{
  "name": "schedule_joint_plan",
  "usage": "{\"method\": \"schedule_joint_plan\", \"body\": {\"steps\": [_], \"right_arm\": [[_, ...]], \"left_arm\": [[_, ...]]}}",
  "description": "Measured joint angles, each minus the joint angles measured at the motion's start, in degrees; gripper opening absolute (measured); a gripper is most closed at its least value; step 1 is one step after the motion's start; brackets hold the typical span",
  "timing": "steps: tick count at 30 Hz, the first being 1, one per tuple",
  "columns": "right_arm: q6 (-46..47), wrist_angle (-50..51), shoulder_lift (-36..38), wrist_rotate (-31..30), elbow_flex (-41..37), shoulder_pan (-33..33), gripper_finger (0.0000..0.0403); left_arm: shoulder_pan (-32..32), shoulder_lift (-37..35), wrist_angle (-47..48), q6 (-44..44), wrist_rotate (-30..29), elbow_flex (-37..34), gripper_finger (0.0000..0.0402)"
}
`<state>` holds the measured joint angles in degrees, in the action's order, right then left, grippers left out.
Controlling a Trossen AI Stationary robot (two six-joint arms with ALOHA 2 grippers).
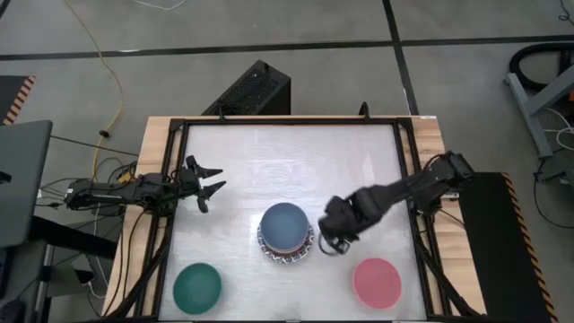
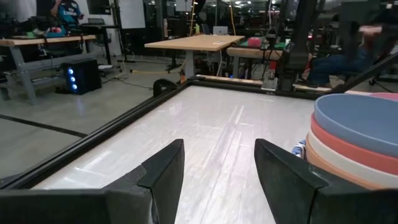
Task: Nest bowls inside each other by size order
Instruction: Stack the pink bowl into the blue bowl
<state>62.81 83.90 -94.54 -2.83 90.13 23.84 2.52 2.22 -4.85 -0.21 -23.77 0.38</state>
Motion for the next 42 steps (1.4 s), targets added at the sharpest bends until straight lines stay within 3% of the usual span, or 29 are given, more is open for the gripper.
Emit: {"method": "schedule_joint_plan", "body": {"steps": [4, 11, 21, 27, 32, 35, 38, 42], "right_arm": [[13.5, 6.1, 0.1, 0.0, -0.4, 6.2, 0.0147], [33.5, 6.2, 0.1, 0.1, -0.4, 16.8, 0.0147], [54.5, 6.1, 1.1, 0.1, -0.4, 27.7, 0.0147], [59.3, 6.1, 1.5, 0.0, -1.8, 30.4, 0.0147], [61.7, 4.6, 4.6, 1.1, -9.8, 31.3, 0.0147], [61.8, -1.8, 7.1, 2.5, -14.9, 31.3, 0.0147], [60.2, -9.3, 8.8, -0.3, -17.9, 31.9, 0.0147], [60.5, -10.7, 9.1, -4.2, -20.0, 33.4, 0.0147]], "left_arm": [[0.0, 0.0, 0.0, 0.0, 0.0, 0.0, 0.0185], [0.0, 0.0, 0.0, 0.0, 0.0, 0.0, 0.0185], [0.0, 0.0, 0.0, 0.0, 0.0, 0.0, 0.0185], [0.0, 0.0, 0.0, 0.0, 0.0, 0.0, 0.0185], [0.0, 0.0, 0.0, 0.0, 0.0, 0.0, 0.0185], [0.0, 0.0, 0.0, 0.0, 0.0, 0.0, 0.0185], [0.0, 0.0, 0.0, 0.0, 0.0, 0.0, 0.0185], [0.0, 0.0, 0.0, 0.0, 0.0, 0.0, 0.0185]]}}
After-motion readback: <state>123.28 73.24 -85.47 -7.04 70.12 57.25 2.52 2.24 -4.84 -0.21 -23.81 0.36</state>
